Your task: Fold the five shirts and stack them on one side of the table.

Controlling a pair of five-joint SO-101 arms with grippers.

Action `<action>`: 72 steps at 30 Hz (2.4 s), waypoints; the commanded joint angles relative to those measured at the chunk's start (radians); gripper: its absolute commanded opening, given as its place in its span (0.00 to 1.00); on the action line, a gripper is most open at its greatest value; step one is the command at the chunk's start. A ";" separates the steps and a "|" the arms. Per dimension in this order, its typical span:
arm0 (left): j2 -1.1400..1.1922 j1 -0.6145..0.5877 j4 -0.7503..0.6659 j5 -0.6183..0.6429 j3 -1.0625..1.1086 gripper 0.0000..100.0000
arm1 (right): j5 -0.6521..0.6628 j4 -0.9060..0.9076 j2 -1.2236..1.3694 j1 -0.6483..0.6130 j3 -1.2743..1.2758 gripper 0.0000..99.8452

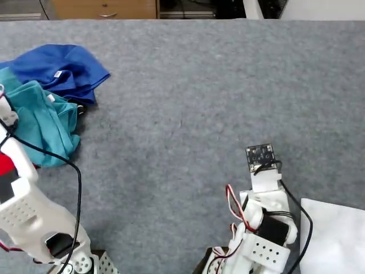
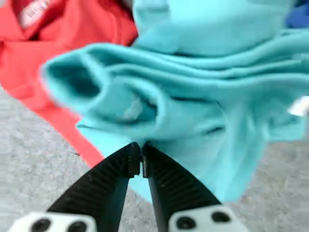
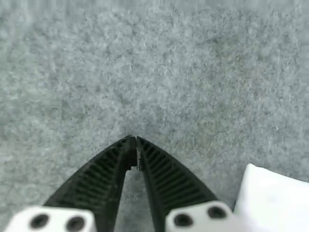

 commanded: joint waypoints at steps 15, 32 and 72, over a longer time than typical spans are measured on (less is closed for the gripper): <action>-0.054 -0.026 0.092 0.000 -0.095 0.10 | 0.006 0.020 0.188 -0.191 -0.539 0.01; 0.162 -0.026 -0.084 0.098 -0.137 0.02 | -0.092 -0.044 1.098 -0.354 -1.285 0.00; -0.822 1.071 0.207 0.295 0.281 0.25 | 0.043 0.454 1.793 -0.133 -2.215 0.34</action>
